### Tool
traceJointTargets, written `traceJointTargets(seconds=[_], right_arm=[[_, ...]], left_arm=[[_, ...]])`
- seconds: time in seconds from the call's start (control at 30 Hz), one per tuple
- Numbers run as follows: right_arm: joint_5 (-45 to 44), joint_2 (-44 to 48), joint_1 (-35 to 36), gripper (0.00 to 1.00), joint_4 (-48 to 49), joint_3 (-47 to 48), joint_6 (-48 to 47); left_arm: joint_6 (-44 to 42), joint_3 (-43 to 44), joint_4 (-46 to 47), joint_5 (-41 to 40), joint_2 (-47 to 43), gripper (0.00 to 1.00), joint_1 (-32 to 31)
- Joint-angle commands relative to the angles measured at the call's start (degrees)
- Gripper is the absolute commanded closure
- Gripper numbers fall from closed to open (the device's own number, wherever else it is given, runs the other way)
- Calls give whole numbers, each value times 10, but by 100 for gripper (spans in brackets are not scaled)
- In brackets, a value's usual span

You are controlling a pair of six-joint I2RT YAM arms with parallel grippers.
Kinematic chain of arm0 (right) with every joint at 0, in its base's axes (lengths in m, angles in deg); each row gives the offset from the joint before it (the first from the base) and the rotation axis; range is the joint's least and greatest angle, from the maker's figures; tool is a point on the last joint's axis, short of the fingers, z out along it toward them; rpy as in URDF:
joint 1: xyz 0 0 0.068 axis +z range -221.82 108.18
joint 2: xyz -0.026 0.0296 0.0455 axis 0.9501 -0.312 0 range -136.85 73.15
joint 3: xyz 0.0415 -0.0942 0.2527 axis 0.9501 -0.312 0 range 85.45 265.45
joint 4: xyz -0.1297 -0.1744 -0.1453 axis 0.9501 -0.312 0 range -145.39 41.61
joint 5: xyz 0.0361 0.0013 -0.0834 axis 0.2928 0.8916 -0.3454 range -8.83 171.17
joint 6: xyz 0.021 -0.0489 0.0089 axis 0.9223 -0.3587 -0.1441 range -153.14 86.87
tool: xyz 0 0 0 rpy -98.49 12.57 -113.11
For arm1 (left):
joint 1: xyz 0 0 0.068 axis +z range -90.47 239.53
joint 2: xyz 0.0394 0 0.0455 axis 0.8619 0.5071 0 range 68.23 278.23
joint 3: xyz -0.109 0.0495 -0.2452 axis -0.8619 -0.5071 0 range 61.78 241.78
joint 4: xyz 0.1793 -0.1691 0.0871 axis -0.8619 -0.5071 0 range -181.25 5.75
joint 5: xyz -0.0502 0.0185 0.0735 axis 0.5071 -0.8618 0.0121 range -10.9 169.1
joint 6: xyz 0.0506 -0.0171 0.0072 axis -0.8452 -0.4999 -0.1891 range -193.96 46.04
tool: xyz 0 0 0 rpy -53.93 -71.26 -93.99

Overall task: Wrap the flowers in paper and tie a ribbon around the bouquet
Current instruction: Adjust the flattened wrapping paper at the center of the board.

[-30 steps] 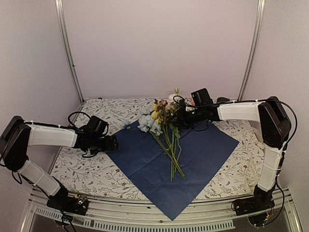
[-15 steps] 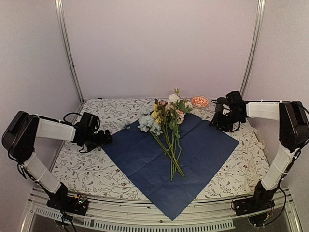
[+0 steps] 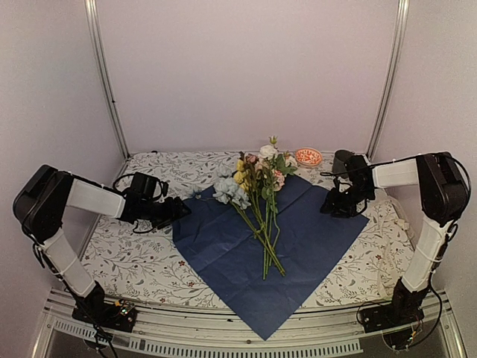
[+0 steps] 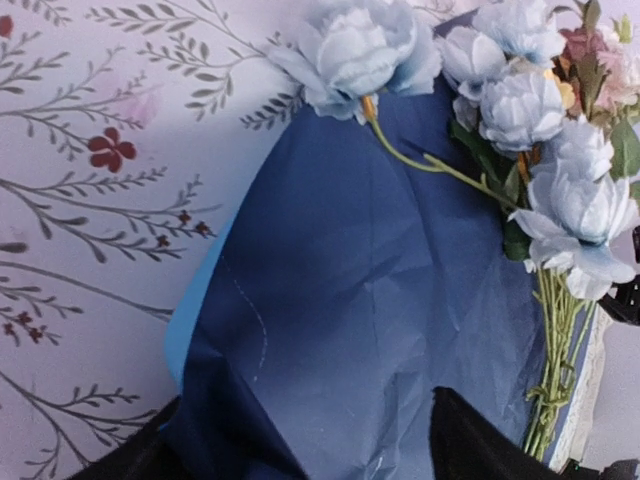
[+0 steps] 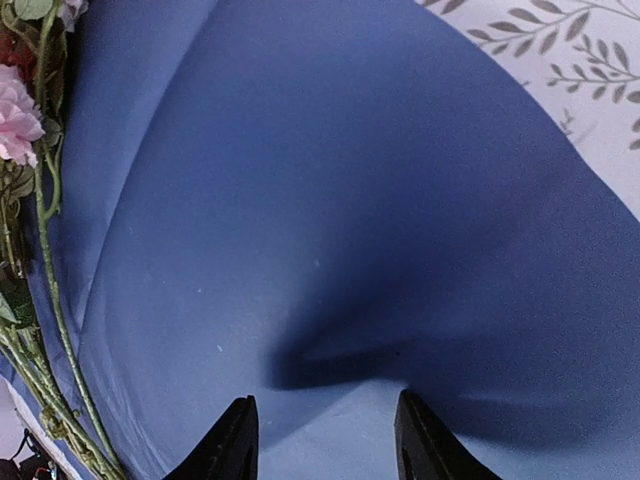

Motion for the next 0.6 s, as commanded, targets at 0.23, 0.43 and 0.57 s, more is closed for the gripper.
traceJointTargets(seconds=[0.23, 0.43, 0.57], right_arm=[[40, -28, 28, 51, 1, -17, 2], [65, -22, 59, 51, 0, 6, -6], [81, -3, 90, 51, -17, 33, -20]], left_arm=[[-18, -3, -30, -38, -48, 100, -15], [-26, -46, -81, -98, -100, 100, 4], [-28, -71, -92, -121, -117, 100, 6]])
